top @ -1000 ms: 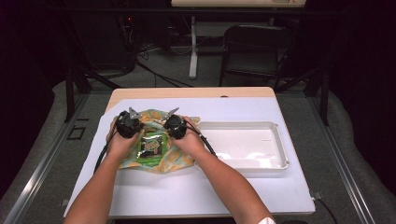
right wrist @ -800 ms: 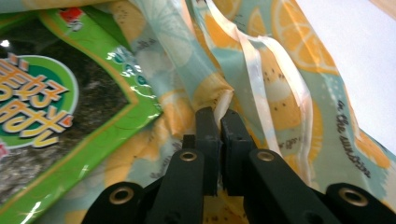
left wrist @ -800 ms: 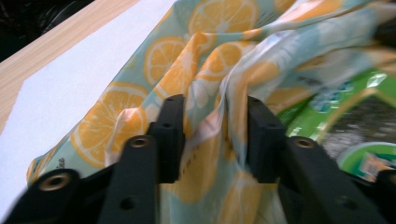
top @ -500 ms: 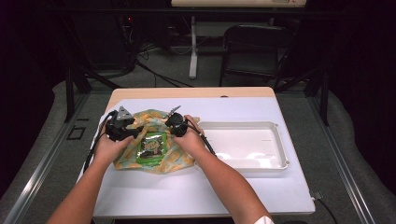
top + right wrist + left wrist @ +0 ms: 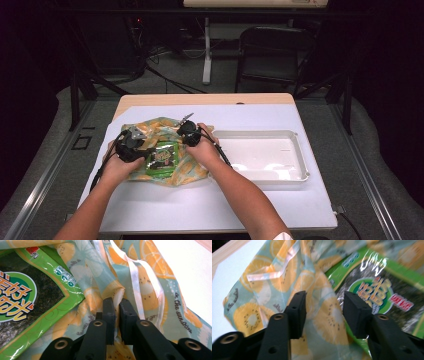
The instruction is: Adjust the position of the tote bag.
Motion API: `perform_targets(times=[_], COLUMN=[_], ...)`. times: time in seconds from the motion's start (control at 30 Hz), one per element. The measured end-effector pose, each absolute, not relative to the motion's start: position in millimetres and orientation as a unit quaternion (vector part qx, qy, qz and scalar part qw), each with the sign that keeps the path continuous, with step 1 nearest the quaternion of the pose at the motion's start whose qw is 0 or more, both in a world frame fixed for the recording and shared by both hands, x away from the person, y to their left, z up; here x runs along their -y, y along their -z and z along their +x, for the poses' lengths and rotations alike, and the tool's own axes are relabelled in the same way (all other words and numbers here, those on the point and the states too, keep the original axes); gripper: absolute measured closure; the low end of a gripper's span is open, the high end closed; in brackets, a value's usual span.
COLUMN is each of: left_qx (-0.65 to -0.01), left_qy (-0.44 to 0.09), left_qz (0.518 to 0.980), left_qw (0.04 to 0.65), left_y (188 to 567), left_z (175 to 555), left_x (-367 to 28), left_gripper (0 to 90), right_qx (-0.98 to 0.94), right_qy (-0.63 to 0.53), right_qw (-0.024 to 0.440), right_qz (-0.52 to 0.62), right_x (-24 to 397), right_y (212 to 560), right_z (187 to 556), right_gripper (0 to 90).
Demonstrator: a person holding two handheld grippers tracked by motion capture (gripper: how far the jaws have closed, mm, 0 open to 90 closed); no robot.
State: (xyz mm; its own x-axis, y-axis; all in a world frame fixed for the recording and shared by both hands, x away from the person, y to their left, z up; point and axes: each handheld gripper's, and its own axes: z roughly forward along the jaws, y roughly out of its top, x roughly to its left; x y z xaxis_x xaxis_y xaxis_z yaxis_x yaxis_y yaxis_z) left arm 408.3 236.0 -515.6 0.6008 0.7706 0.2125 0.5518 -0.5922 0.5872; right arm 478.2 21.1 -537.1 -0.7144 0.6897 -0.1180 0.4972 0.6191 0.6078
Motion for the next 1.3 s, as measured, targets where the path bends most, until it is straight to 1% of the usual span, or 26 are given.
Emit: perform_targets(times=[0.07,0.1,0.13,0.27,0.33,0.43,0.57,0.63,0.73,0.87,0.93,1.07,1.3], left_qx=[-0.378,-0.376,-0.376,-0.375,-0.38,-0.392,-0.422,-0.438,-0.459,-0.473,-0.481,-0.505,-0.506], left_qy=[-0.233,-0.24,-0.242,-0.25,-0.26,-0.264,-0.277,-0.275,-0.263,-0.251,-0.24,-0.217,-0.21], left_qz=[0.866,0.867,0.867,0.868,0.865,0.858,0.841,0.834,0.827,0.823,0.82,0.809,0.81], left_qw=[0.229,0.223,0.218,0.206,0.2,0.2,0.194,0.192,0.19,0.189,0.194,0.21,0.207], left_y=[517,518,519,521,522,522,524,526,531,536,538,539,541], left_z=[409,409,410,412,415,419,426,430,437,442,443,446,447], left_x=[-235,-234,-234,-235,-237,-241,-248,-251,-256,-260,-262,-271,-272], left_gripper=[66.0,73.8,73.8,86.4,89.5,90.0,90.0,90.0,90.0,90.0,90.0,90.0,90.0], right_qx=[-0.883,-0.883,-0.883,-0.884,-0.884,-0.884,-0.884,-0.882,-0.883,-0.882,-0.883,-0.879,-0.878], right_qy=[-0.279,-0.28,-0.28,-0.278,-0.279,-0.278,-0.277,-0.278,-0.273,-0.27,-0.263,-0.262,-0.26], right_qw=[0.172,0.174,0.174,0.175,0.176,0.178,0.181,0.182,0.185,0.189,0.196,0.196,0.194], right_qz=[0.337,0.335,0.335,0.331,0.331,0.331,0.331,0.333,0.335,0.337,0.336,0.346,0.353], right_x=[-21,-21,-21,-21,-21,-21,-21,-21,-21,-21,-20,-18,-17], right_y=[537,538,538,537,537,537,537,537,538,538,538,538,540], right_z=[478,478,478,478,478,478,477,478,478,479,479,480,481], right_gripper=[83.8,83.8,83.8,83.8,83.9,84.2,84.5,84.6,84.7,85.1,85.7,87.9,89.2])
